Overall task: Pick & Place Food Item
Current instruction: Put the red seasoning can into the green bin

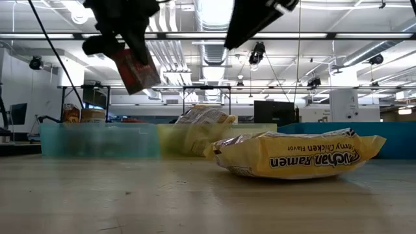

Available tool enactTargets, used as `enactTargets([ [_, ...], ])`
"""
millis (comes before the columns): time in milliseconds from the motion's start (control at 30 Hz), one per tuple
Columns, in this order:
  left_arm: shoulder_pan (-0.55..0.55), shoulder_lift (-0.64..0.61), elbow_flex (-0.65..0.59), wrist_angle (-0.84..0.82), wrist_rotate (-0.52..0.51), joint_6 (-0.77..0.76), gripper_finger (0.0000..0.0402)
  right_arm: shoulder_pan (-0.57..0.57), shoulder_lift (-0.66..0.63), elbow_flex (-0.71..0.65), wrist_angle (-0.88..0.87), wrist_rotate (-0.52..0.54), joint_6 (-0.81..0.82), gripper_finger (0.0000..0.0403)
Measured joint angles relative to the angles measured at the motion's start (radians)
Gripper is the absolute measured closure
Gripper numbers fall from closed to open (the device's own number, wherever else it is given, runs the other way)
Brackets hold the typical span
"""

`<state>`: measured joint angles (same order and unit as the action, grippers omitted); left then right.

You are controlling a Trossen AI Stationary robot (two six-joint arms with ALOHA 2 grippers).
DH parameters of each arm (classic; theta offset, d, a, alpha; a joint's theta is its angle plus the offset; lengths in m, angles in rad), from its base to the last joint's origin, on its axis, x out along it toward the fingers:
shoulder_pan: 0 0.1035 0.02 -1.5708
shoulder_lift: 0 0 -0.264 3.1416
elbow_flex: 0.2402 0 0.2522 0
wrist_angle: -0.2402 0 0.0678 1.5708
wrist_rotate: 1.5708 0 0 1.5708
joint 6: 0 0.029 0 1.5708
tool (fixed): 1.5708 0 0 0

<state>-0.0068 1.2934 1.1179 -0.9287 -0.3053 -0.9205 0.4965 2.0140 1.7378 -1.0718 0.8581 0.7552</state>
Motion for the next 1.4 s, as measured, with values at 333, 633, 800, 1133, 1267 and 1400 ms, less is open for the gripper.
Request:
enactTargets([
  [333,0.2,0.057,-0.027,-0.007,0.167,0.087,0.0191,0.11,-0.14,-0.092,-0.092,0.002,0.114,0.0386],
  [633,0.263,0.175,-0.025,0.014,0.165,0.138,0.0191,0.178,-0.396,-0.405,0.262,0.01,0.049,0.0385],
  [800,0.317,0.206,-0.024,0.012,0.164,0.14,0.0191,0.176,-0.543,-0.641,0.684,-0.107,-0.188,0.0385],
  [1133,0.36,0.304,-0.023,0.011,0.236,0.191,0.0191,0.135,-0.737,-0.926,1.068,-0.222,-0.241,0.0385],
  [1267,0.369,0.357,-0.023,0.01,0.265,0.192,0.0191,0.121,-0.752,-0.951,1.112,-0.242,-0.242,0.0385],
  [1400,0.374,0.403,-0.01,-0.006,0.287,0.21,0.0191,0.117,-0.75,-0.951,1.108,-0.242,-0.246,0.0385],
])
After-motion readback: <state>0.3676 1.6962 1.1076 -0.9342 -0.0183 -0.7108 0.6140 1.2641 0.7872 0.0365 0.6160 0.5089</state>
